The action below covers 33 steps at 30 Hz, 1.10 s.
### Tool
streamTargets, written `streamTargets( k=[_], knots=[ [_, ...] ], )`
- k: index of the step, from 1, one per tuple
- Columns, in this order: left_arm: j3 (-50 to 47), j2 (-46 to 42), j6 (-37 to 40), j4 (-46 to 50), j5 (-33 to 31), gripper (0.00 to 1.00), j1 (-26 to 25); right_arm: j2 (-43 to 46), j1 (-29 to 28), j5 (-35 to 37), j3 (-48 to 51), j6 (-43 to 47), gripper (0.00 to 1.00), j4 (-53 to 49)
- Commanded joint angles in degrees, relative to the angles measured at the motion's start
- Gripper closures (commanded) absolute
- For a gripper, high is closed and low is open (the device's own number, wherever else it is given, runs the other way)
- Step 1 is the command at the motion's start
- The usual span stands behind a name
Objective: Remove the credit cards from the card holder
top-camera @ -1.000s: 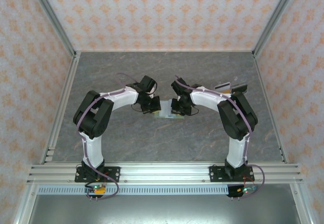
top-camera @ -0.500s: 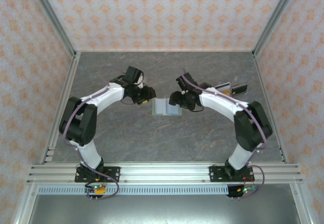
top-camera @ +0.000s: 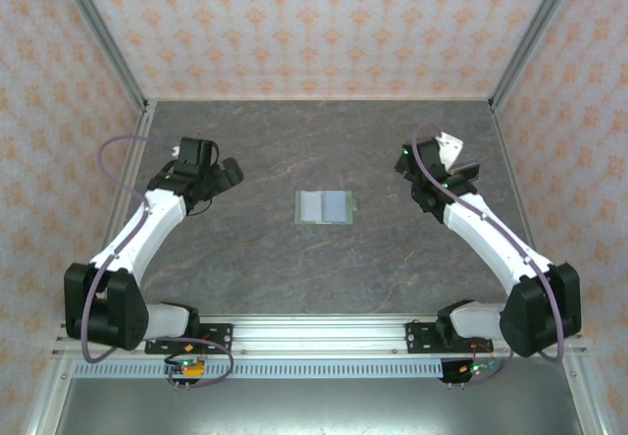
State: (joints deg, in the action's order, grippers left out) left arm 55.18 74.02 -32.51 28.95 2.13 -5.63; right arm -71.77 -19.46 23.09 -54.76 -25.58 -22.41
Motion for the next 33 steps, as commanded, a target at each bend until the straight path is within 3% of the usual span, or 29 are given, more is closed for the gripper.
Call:
streamTargets(
  k=[1, 8, 12, 17, 23, 33],
  knots=[
    [-5.0, -3.7, -0.1, -3.6, -15.6, 0.0, 2.2, 3.6, 3.2, 10.4, 6.8, 2.2, 0.01, 9.9],
    [-18.2, -12.4, 4.1, -19.2, -26.9, 0.0, 3.5, 5.8, 6.6, 16.0, 21.0, 14.9, 0.01, 32.2],
    [-22.9, -14.8, 10.3, -26.3, -29.2, 0.0, 4.3, 4.3, 8.5, 12.8, 24.9, 19.3, 0.01, 39.6],
    [-25.0, -9.3, 19.4, -33.7, -23.1, 0.0, 5.4, -1.2, 9.1, 4.9, 28.9, 25.9, 0.01, 52.8],
    [-27.3, -2.1, 25.4, -46.1, -18.0, 0.0, 5.4, -3.2, 9.3, -5.5, 31.9, 32.5, 0.01, 61.0],
    [-32.5, 1.5, 29.3, -65.3, -6.4, 0.0, 5.6, -7.5, 12.9, -16.5, 36.2, 32.4, 0.01, 70.6]
  ],
)
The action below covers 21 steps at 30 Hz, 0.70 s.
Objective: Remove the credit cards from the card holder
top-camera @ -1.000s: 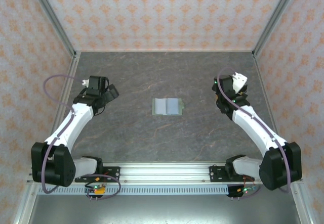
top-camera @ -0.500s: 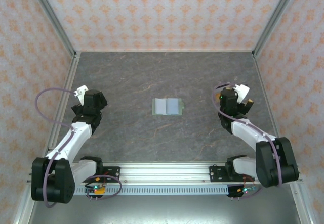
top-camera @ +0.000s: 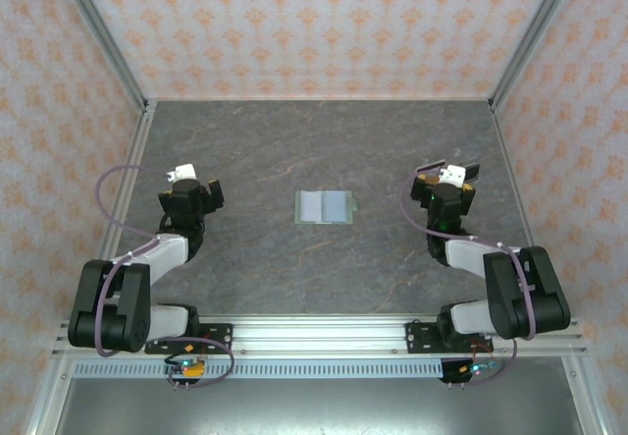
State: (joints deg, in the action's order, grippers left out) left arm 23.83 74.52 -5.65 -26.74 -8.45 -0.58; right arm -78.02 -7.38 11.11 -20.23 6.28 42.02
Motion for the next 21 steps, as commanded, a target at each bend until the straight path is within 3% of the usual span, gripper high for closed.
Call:
streamTargets(
  k=[1, 8, 21],
  knots=[
    [-1.1, 1.6, 2.9, -10.2, 4.8, 0.0, 0.6, -2.0, 1.1, -4.9, 1.9, 0.3, 0.01, 7.2],
    [-1.5, 7.0, 3.2, -15.9, 4.4, 0.0, 0.6, -8.6, 1.8, -5.9, 2.7, 0.2, 0.01, 14.3],
    [0.6, 11.1, 5.6, -15.8, 2.9, 0.0, -1.5, -8.9, 2.6, -6.8, -1.7, -0.5, 0.01, 6.1]
  ],
)
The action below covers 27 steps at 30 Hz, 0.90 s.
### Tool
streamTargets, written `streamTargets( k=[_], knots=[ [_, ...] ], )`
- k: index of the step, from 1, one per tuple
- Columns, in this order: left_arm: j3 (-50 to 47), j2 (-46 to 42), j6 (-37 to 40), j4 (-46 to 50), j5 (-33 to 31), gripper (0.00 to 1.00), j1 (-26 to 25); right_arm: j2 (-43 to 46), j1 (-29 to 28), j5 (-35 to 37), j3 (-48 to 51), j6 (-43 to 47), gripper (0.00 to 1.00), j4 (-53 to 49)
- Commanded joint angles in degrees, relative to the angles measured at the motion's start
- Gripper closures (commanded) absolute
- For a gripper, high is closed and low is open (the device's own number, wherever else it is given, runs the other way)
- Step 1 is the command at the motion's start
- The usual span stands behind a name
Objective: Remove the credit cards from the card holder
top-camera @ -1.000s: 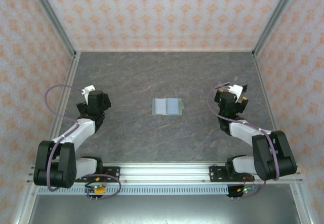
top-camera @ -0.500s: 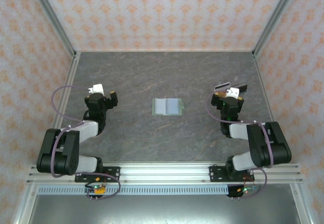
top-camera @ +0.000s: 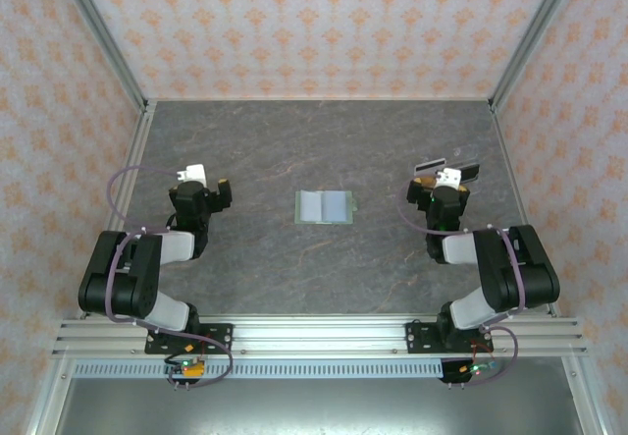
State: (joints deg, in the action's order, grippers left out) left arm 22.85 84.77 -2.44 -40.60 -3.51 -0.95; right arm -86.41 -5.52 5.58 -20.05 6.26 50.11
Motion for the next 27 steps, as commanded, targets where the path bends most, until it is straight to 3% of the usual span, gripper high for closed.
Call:
streamTargets(
  k=[1, 27],
  knots=[
    [1.7, 0.9, 2.5, -1.8, -2.5, 0.0, -1.4, -0.5, 1.3, -2.1, -2.5, -1.0, 0.01, -3.0],
    [1.7, 0.9, 2.9, -1.9, -3.4, 0.0, -1.9, -0.6, 3.1, -3.7, -3.7, -2.5, 0.01, -5.5]
  ],
)
